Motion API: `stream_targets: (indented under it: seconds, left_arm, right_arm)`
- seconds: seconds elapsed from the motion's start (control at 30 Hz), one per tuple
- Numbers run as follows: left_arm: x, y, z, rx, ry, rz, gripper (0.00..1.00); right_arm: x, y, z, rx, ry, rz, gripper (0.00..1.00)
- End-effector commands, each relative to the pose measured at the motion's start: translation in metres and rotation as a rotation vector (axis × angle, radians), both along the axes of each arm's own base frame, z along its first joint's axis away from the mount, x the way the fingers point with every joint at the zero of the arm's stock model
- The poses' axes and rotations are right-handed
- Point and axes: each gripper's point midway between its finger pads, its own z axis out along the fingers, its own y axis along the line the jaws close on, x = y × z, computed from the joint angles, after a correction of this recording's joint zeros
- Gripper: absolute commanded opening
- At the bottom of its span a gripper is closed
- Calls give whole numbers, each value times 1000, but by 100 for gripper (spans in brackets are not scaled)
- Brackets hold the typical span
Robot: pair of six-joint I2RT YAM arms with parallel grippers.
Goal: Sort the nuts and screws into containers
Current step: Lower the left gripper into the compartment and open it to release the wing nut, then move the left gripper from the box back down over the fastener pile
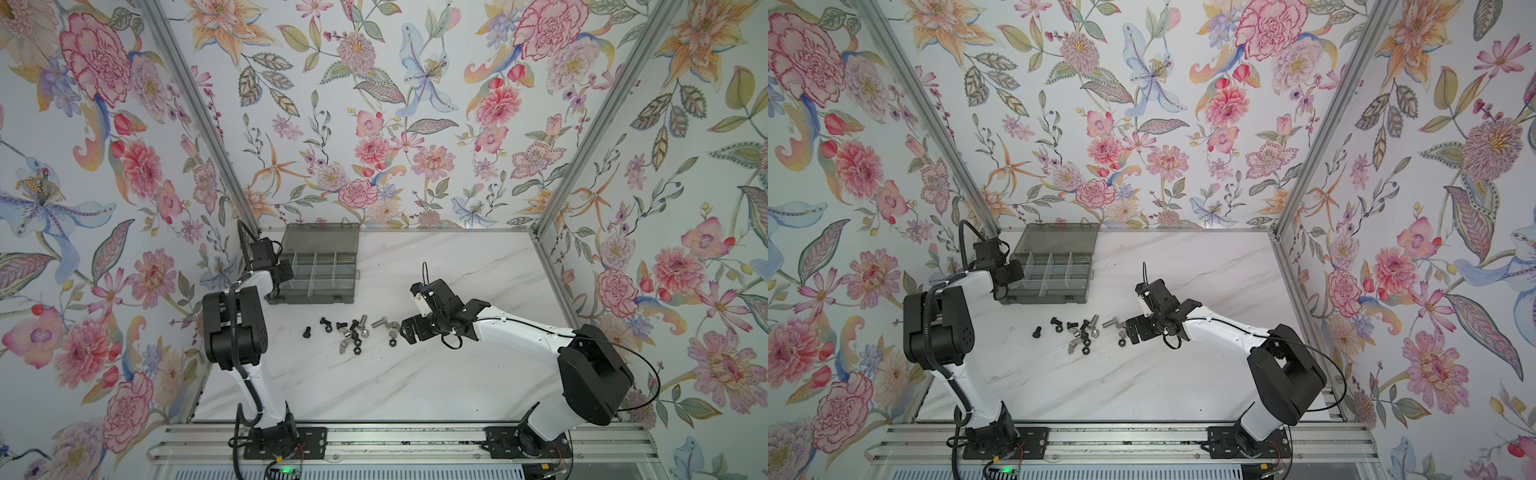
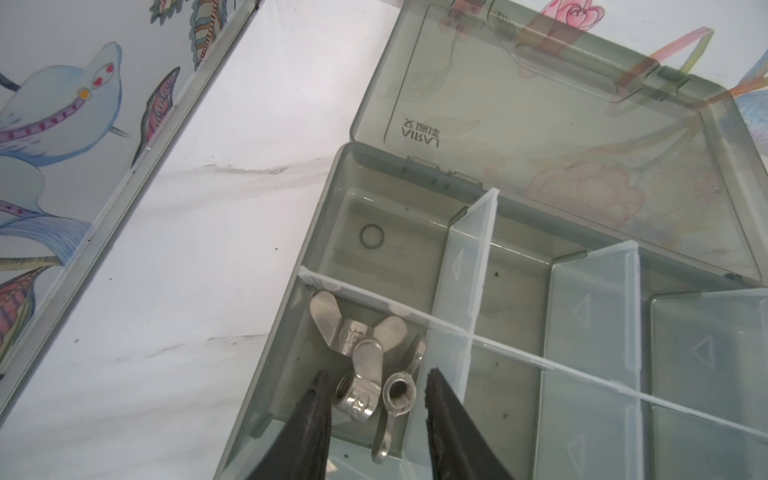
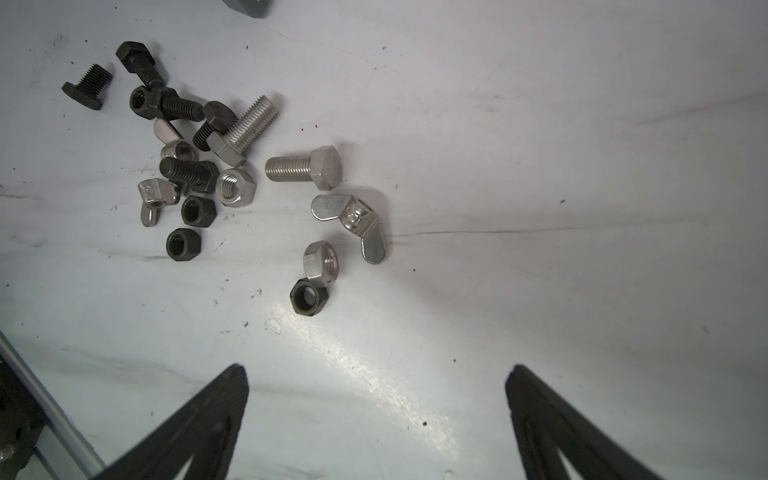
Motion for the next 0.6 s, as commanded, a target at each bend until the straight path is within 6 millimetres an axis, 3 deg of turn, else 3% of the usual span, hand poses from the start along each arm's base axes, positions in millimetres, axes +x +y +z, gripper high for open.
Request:
stream_targets:
  seconds: [0.0, 0.13, 0.27, 0.43, 0.57]
  left_arm:
    - [-6, -11, 40, 7, -58, -18, 42]
    - [-17, -37, 64, 19, -75, -69, 46]
    - [-41, -81, 70, 19, -77, -143, 48]
    - [-85, -140, 54, -11, -39, -256, 52]
    - [-129, -165, 27, -53, 13, -302, 53]
  right_arm:
    - [-2, 0, 13, 26, -15, -6, 99]
    - [-2, -1, 15, 27, -22, -6, 99]
    - [-1, -3, 15, 24, -28, -9, 99]
    - [-3, -2, 16, 30, -26, -1, 99]
    - [-5, -4, 15, 26, -27, 0, 99]
